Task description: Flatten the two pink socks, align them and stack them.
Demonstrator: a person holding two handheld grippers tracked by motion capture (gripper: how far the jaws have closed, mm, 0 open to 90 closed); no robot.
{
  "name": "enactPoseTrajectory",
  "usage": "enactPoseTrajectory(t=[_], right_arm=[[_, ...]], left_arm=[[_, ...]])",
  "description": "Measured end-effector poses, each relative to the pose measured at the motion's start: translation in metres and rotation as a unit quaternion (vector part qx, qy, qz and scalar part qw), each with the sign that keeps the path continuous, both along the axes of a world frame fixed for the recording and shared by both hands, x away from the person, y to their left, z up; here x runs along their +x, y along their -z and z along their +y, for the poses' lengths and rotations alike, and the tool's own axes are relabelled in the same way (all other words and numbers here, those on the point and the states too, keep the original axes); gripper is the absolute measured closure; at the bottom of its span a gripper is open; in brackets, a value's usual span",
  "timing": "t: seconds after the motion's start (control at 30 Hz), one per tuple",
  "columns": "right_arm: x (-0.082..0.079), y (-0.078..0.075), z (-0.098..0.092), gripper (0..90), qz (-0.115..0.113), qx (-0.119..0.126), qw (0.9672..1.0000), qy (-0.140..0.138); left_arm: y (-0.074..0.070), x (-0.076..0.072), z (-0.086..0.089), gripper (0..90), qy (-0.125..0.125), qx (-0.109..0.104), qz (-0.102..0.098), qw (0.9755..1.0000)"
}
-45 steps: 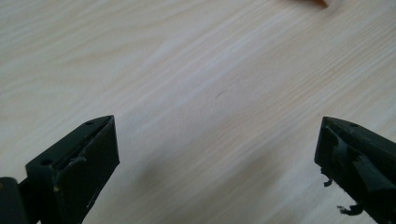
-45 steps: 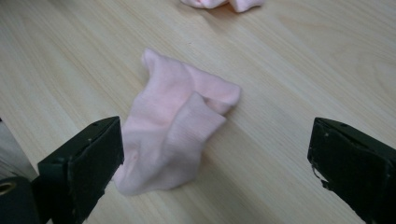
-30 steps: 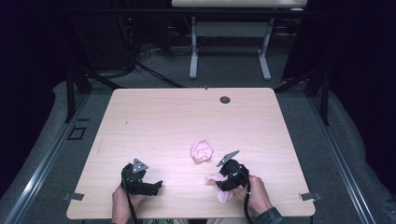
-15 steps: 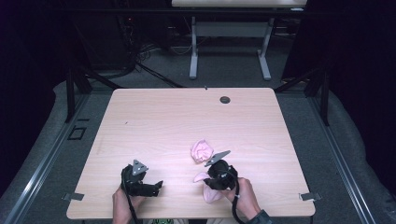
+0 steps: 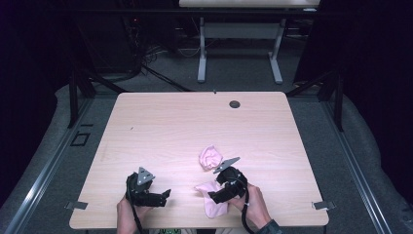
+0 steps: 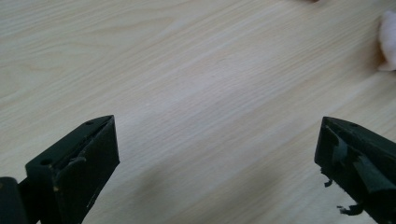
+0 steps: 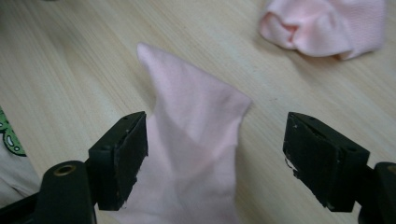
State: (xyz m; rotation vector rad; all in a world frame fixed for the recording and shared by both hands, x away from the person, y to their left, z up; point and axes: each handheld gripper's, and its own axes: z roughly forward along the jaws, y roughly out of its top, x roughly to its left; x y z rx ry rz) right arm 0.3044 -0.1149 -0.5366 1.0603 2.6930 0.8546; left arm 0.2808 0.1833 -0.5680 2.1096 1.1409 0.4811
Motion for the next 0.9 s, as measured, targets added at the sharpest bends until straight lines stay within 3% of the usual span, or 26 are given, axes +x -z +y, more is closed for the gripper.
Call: enactPoseTrajectory(t=[0.17, 0.27, 0.4, 0.5, 0.63, 0.77, 0.9], right_arm=[[-0.004, -0.010, -0.023, 24.4, -0.007, 0.015, 0.9996, 0.025], [-0.010, -0.011, -0.033, 27.9, -0.006, 0.018, 0.9989, 0.042], [-0.022, -0.007, -0.039, 30.1, 0.003, 0.024, 0.9978, 0.061], [-0.033, -0.004, -0.038, 29.9, 0.006, 0.017, 0.9967, 0.079], [-0.048, 0.003, -0.034, 29.4, 0.013, 0.029, 0.9954, 0.090], [-0.051, 0.013, -0.027, 32.6, 0.022, 0.020, 0.9963, 0.081], [-0.052, 0.021, -0.022, 46.7, 0.013, 0.002, 0.9962, 0.087]], left_arm=[[-0.002, -0.005, -0.019, 0.0, 0.022, 0.007, 0.000, 0.9997], [-0.001, -0.003, -0.028, 1.1, 0.036, 0.021, 0.011, 0.9991], [0.000, -0.002, -0.040, 16.8, 0.053, 0.023, 0.000, 0.9983], [0.001, 0.001, -0.048, 20.9, 0.081, 0.030, -0.001, 0.9963], [0.001, 0.008, -0.060, 28.6, 0.118, 0.036, 0.008, 0.9923], [0.002, 0.016, -0.070, 36.6, 0.154, 0.027, 0.019, 0.9874], [0.005, 0.025, -0.075, 48.6, 0.202, -0.005, 0.044, 0.9785]])
